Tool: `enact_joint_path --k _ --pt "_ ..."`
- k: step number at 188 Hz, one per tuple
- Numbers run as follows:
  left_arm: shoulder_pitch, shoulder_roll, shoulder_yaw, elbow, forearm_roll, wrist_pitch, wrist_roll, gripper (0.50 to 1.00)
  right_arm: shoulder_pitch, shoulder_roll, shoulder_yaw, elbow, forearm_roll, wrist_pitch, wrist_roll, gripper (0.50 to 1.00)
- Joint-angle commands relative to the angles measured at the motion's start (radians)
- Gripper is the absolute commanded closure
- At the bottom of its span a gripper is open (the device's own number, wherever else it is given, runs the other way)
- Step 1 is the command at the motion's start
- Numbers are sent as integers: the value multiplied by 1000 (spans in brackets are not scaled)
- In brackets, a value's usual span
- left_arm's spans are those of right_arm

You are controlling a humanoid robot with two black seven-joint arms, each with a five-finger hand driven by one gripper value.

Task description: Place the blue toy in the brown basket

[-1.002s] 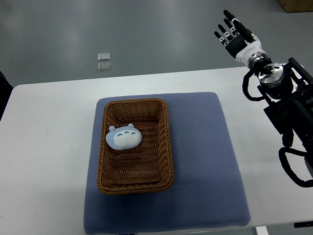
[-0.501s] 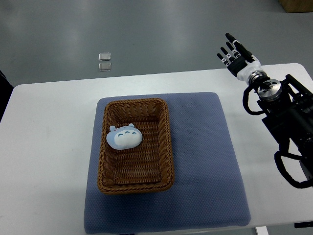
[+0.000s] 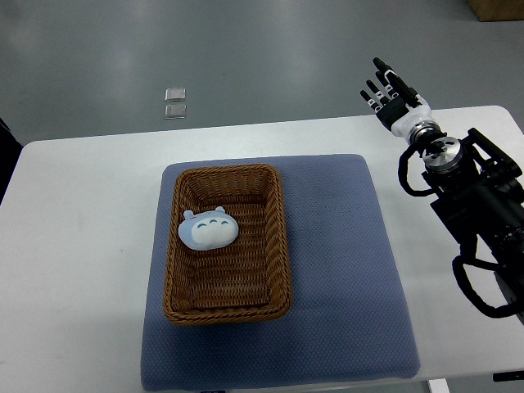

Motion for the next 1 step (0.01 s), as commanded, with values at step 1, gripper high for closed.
enact_joint_path --k 1 --pt "0 0 0 0 1 0 0 500 0 1 -4 3 -1 0 9 593"
